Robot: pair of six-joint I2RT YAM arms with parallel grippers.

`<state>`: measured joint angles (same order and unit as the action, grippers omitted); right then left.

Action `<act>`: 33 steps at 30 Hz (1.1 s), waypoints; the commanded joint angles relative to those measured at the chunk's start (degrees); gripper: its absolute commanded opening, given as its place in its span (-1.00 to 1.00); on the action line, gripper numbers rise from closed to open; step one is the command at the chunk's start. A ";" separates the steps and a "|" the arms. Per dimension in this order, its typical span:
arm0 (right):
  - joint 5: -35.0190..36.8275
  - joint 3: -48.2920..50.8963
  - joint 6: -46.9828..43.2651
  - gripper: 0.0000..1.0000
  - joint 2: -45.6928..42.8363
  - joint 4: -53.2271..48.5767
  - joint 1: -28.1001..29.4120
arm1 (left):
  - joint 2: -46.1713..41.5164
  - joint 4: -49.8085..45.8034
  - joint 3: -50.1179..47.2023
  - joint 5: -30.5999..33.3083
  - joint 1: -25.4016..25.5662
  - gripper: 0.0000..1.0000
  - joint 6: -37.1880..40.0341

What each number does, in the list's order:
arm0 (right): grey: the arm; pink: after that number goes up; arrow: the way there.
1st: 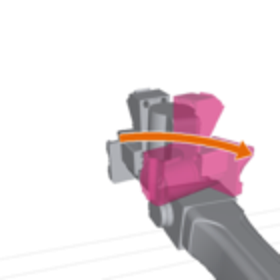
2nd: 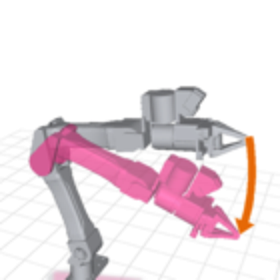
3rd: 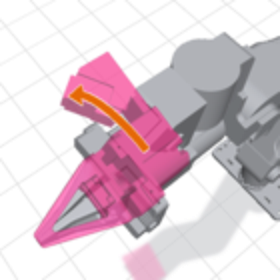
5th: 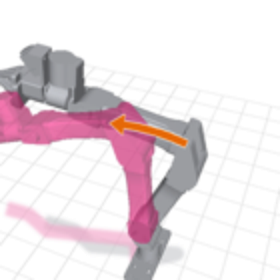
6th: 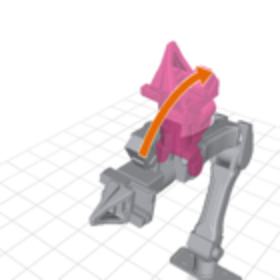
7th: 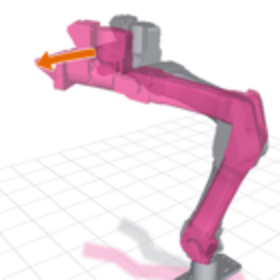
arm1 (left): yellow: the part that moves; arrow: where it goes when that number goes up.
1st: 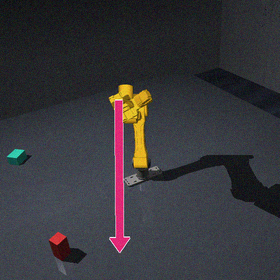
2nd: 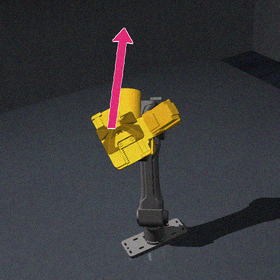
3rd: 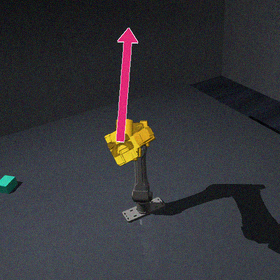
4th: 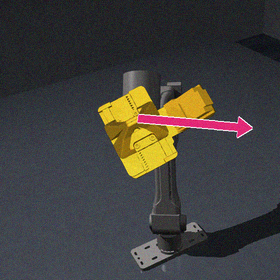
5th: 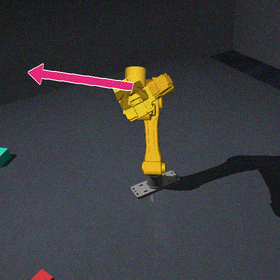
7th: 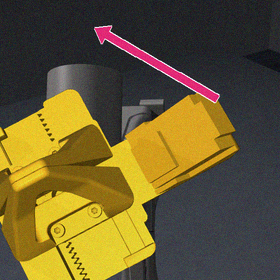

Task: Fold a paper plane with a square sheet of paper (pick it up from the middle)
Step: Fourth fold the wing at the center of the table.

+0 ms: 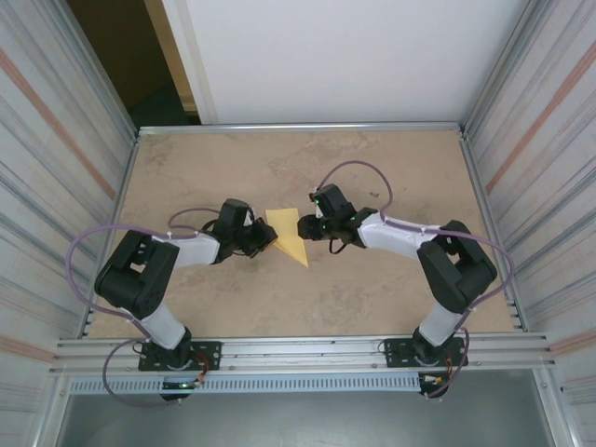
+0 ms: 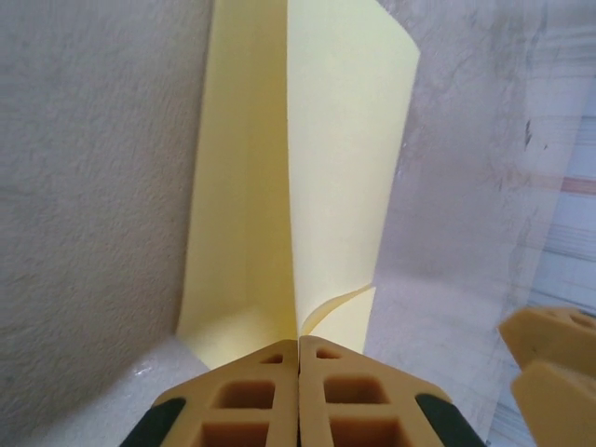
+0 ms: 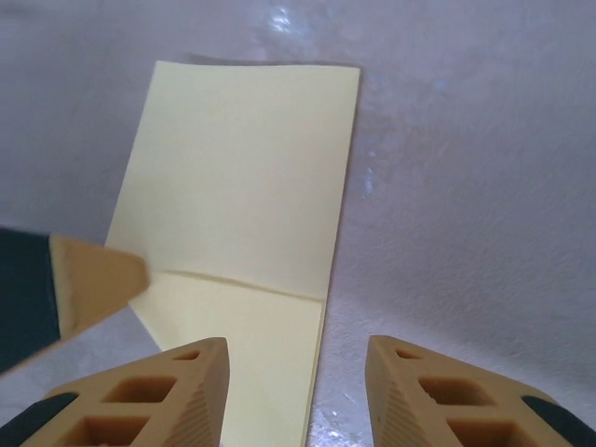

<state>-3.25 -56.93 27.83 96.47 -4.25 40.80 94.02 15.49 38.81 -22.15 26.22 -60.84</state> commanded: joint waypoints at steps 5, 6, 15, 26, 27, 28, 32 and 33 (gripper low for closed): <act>1.20 7.92 -16.74 -0.13 -2.86 13.50 4.32 | -3.05 -6.56 4.14 7.67 0.35 -0.86 -4.62; 1.83 8.56 -18.28 -0.13 -2.74 14.85 5.24 | -3.14 -6.78 4.42 8.28 0.50 -0.86 -5.33; 4.20 5.02 -20.61 -0.33 4.10 15.45 7.81 | -3.28 -10.90 7.34 12.37 1.71 -0.87 -7.46; 4.92 2.09 -18.82 -0.43 8.93 14.58 7.49 | -3.73 -12.72 8.04 12.49 1.99 -0.87 -7.54; 4.87 2.19 -18.78 -0.46 9.12 14.49 7.46 | -3.82 -12.89 8.00 12.64 2.00 -0.87 -7.54; 4.83 2.17 -18.78 -0.47 9.27 14.45 7.45 | -3.84 -13.07 8.02 12.69 1.92 -0.87 -7.51; 5.38 2.47 -18.92 -0.46 9.32 14.27 7.37 | -3.83 -13.63 8.20 12.92 1.98 -0.85 -7.28; 5.51 2.52 -19.10 -0.45 9.32 14.18 7.44 | -3.71 -13.79 8.34 12.92 1.92 -0.85 -7.28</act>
<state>0.51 -53.47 8.73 105.10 9.89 48.36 92.40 3.62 45.63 -10.61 27.88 -67.79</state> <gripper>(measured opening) 0.274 0.073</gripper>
